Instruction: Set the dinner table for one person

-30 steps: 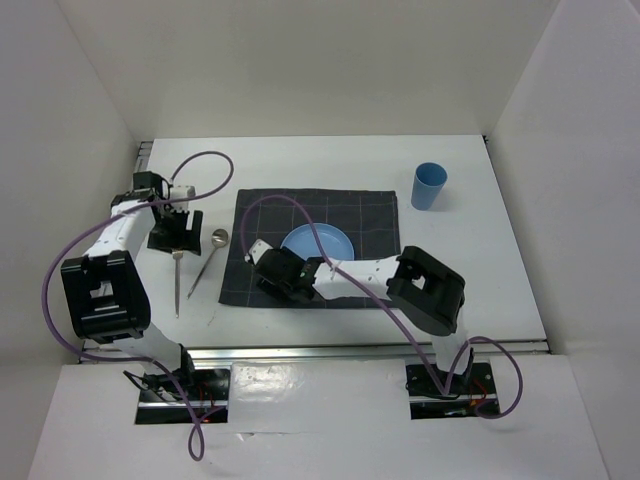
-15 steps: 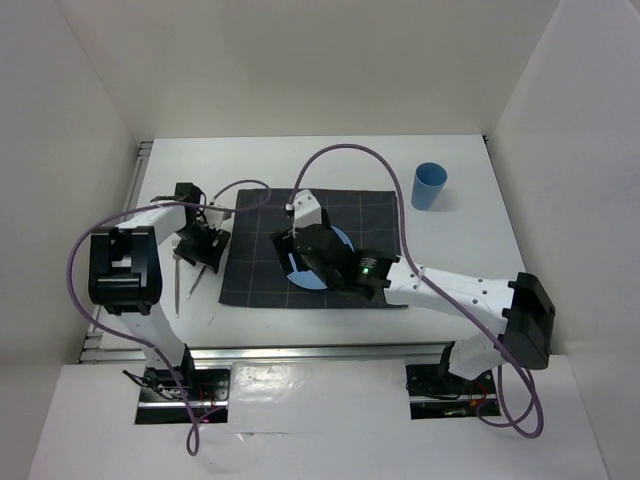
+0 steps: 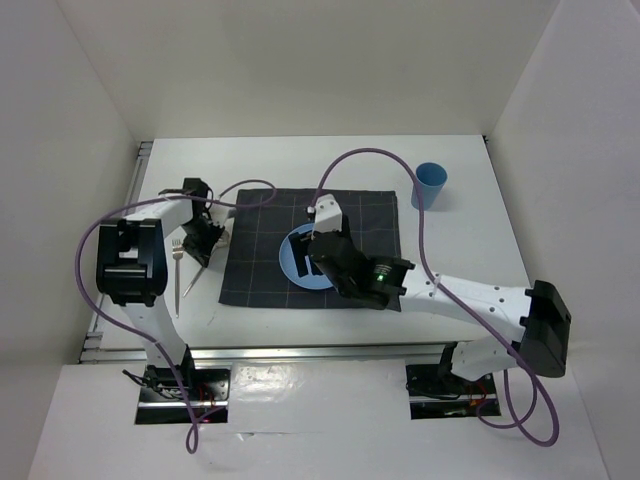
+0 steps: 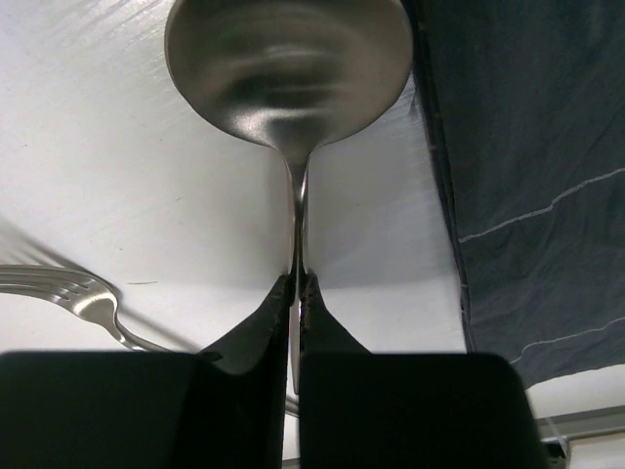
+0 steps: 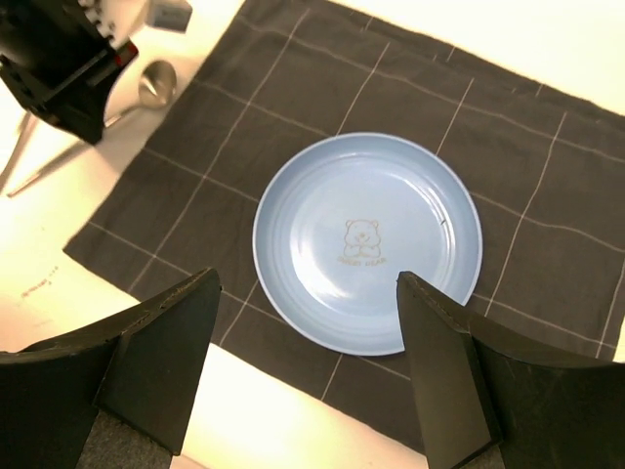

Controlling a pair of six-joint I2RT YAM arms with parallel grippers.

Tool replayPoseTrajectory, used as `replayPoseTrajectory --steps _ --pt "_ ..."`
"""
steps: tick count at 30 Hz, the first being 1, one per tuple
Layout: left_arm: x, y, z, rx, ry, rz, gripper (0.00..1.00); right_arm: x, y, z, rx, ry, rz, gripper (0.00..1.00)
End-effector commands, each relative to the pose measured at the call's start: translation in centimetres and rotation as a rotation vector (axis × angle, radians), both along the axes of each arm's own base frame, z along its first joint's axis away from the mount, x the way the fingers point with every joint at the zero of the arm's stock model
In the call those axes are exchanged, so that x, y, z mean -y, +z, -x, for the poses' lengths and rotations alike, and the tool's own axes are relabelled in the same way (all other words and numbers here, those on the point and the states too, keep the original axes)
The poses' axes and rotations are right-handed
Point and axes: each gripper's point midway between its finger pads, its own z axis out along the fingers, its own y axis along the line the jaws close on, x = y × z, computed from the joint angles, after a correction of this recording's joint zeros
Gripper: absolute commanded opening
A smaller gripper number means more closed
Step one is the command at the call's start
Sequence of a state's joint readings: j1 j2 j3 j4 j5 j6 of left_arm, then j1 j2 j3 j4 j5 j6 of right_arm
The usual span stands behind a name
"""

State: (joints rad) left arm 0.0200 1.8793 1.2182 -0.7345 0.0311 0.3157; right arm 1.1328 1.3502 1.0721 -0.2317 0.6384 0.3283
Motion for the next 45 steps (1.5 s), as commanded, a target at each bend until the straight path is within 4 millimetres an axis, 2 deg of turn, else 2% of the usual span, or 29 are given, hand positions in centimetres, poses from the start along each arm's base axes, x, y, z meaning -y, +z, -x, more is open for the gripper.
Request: replayPoseTrajectory --steps 1,5,8,10,12,13,15,16,18,20,21,22,23,24,25,26,27,28,29,32,34,35,36,39,40,42,43,44,45 --pt "1.2 -4.6 1.1 -0.092 -0.011 0.065 0.00 0.6 1.4 0.1 0.030 -0.025 -0.037 0.81" --pt "2.1 -3.7 0.8 -0.103 0.023 0.114 0.00 0.6 1.0 0.4 0.000 -0.021 -0.023 0.81" --pt "2.4 -1.5 -0.6 -0.069 0.093 0.214 0.00 -0.2 1.2 0.7 -0.010 0.014 -0.048 0.81" --pt "2.1 1.8 -2.4 0.006 0.163 0.318 0.00 -1.3 1.3 0.8 -0.015 0.045 -0.078 0.81" --pt "1.7 4.2 -3.8 0.070 0.239 0.366 0.00 -2.1 1.3 0.9 -0.025 0.062 -0.106 0.81" --pt "1.3 6.1 -4.8 0.134 0.258 0.367 0.00 -2.7 1.5 1.2 -0.036 0.086 -0.133 0.81" --pt "1.5 7.8 -5.4 0.176 0.284 0.383 0.00 -4.4 1.5 1.2 -0.036 0.127 -0.176 0.81" --pt "1.3 9.2 -6.0 0.226 0.286 0.376 0.00 -6.1 2.2 1.4 -0.037 0.178 -0.223 0.81" --pt "1.2 11.0 -6.6 0.281 0.305 0.374 0.00 -7.5 2.2 1.6 -0.044 0.218 -0.264 0.81" --pt "0.8 12.7 -7.0 0.335 0.331 0.360 0.00 -10.2 2.8 1.8 -0.047 0.288 -0.331 0.81" --pt "1.0 14.6 -7.2 0.389 0.354 0.373 0.00 -11.2 2.8 1.9 -0.050 0.317 -0.346 0.81" --pt "1.3 15.8 -7.4 0.421 0.361 0.395 0.00 -12.9 4.0 2.5 -0.051 0.395 -0.379 0.81" --pt "1.9 16.9 -7.6 0.455 0.358 0.439 0.00 -14.7 2.8 2.4 -0.060 0.435 -0.366 0.81" --pt "2.4 18.9 -7.5 0.502 0.381 0.474 0.00 -15.8 2.6 2.6 -0.074 0.466 -0.367 0.81" --pt "2.8 19.5 -7.2 0.511 0.391 0.502 0.00 -17.3 4.6 2.2 -0.053 0.489 -0.404 0.82" --pt "3.4 20.5 -7.1 0.526 0.389 0.541 0.00 -18.5 3.2 1.5 -0.082 0.487 -0.389 0.82" --pt "3.7 21.0 -6.8 0.524 0.411 0.563 0.00 -19.2 3.2 1.6 -0.107 0.502 -0.392 0.82" --pt "3.8 21.9 -6.5 0.545 0.414 0.570 0.00 -19.3 3.7 0.2 -0.102 0.498 -0.406 0.83" --pt "4.1 22.4 -6.3 0.547 0.414 0.589 0.00 -19.9 4.8 0.2 -0.116 0.540 -0.441 0.83" --pt "4.8 22.8 -5.9 0.521 0.428 0.630 0.00 -20.1 5.2 -1.7 -0.143 0.572 -0.532 0.83" --pt "5.4 22.3 -5.5 0.486 0.437 0.661 0.00 -20.2 4.5 -3.1 -0.148 0.579 -0.568 0.82" --pt "5.4 21.6 -5.4 0.476 0.441 0.660 0.00 -20.8 4.5 -2.6 -0.166 0.616 -0.582 0.82" --pt "5.4 21.5 -5.4 0.473 0.453 0.666 0.00 -21.0 3.3 -3.2 -0.190 0.613 -0.577 0.79" --pt "5.5 21.1 -5.4 0.466 0.462 0.669 0.00 -22.1 2.9 -3.7 -0.205 0.620 -0.580 0.77" --pt "5.6 20.9 -5.2 0.455 0.461 0.676 0.00 -22.6 1.5 -3.7 -0.242 0.621 -0.571 0.75" --pt "5.6 20.9 -5.2 0.455 0.461 0.676 0.00 -23.2 1.6 -4.1 -0.264 0.634 -0.593 0.72" --pt "5.5 20.8 -5.3 0.458 0.466 0.668 0.00 -23.6 0.3 -4.1 -0.296 0.631 -0.582 0.71" --pt "5.5 20.8 -5.3 0.458 0.466 0.668 0.00 -23.6 0.0 -4.8 -0.314 0.614 -0.579 0.69" --pt "5.5 20.8 -5.3 0.455 0.474 0.671 0.00 -23.9 0.7 -5.3 -0.304 0.601 -0.581 0.69"
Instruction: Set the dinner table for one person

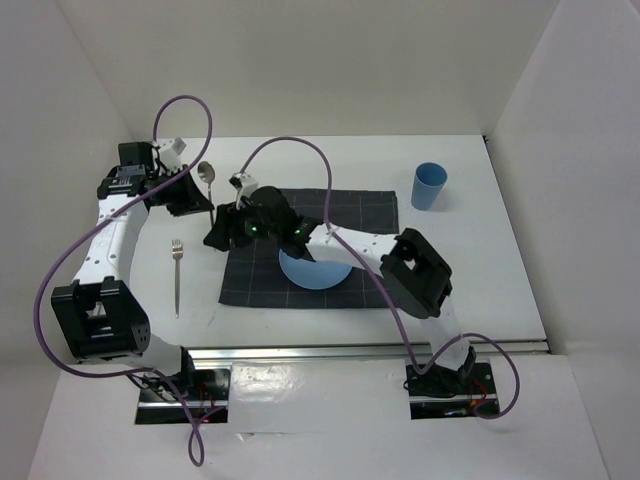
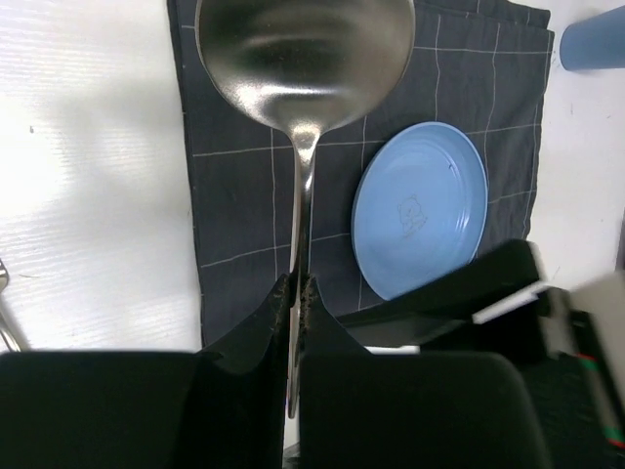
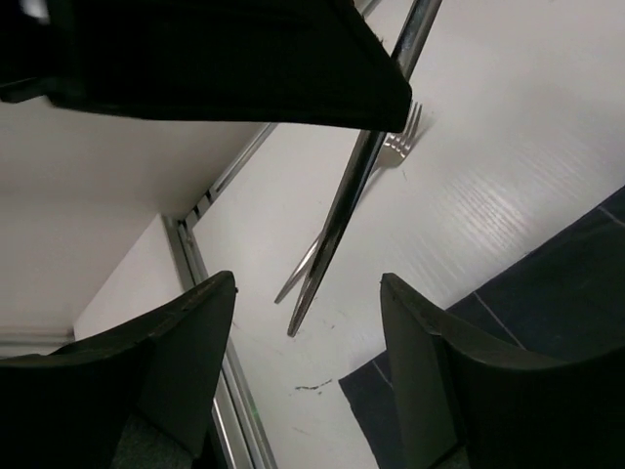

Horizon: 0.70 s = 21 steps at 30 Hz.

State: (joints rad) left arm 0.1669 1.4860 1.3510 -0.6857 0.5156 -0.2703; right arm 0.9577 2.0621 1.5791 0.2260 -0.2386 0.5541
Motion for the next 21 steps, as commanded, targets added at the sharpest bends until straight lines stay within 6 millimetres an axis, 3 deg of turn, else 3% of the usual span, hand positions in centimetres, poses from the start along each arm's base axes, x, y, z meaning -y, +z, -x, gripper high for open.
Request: replayPoseTrajectory --steps 1,6,7,10,12,14,15,16,17,18,19,20,21 --pt "0.6 1.0 -0.5 0.033 -0.006 0.042 0.00 -1.8 2.1 -0.4 -0.018 0.028 -0.047 0.67" --pt "0.5 0.9 -0.5 0.032 0.000 0.035 0.00 -2.1 2.3 -0.7 -0.026 0.051 -0.082 0.42" --pt "0.5 0.9 -0.5 0.032 0.000 0.035 0.00 -2.3 2.8 -0.7 -0.019 0.051 -0.090 0.25" --pt "0.3 0.7 -0.4 0.024 0.003 0.022 0.00 -2.2 2.6 -1.0 -0.024 0.063 -0.091 0.02" --pt "0.0 0.5 -0.5 0.030 -0.018 -0.009 0.00 -1.5 2.7 -1.3 -0.061 0.043 -0.096 0.00" --pt "-0.1 1.1 -0.4 0.031 -0.046 -0.033 0.03 0.2 2.1 -2.0 -0.110 0.022 -0.089 0.00" --pt "-0.2 1.1 -0.4 0.021 -0.060 -0.042 0.16 1.3 3.5 -2.2 -0.138 -0.003 -0.117 0.00" --pt "-0.3 1.6 -0.3 0.036 -0.084 -0.064 0.23 3.2 3.7 -3.7 -0.158 -0.040 -0.124 0.00" --pt "-0.8 2.6 -0.7 0.054 -0.084 -0.076 0.30 4.8 2.1 -3.7 -0.208 -0.062 -0.101 0.00" --pt "-1.0 2.8 -0.5 0.044 -0.081 -0.091 0.34 6.6 3.9 -3.7 -0.214 -0.080 -0.124 0.00" --pt "-1.7 3.1 -0.7 0.060 -0.075 -0.112 0.39 8.2 3.6 -3.8 -0.263 -0.114 -0.112 0.00" --pt "-1.8 3.3 -0.6 0.057 -0.070 -0.119 0.39 10.9 1.9 -4.4 -0.307 -0.151 -0.079 0.00" --pt "-2.8 3.4 -0.6 0.064 -0.049 -0.153 0.39 12.4 1.6 -4.4 -0.326 -0.169 -0.066 0.00"
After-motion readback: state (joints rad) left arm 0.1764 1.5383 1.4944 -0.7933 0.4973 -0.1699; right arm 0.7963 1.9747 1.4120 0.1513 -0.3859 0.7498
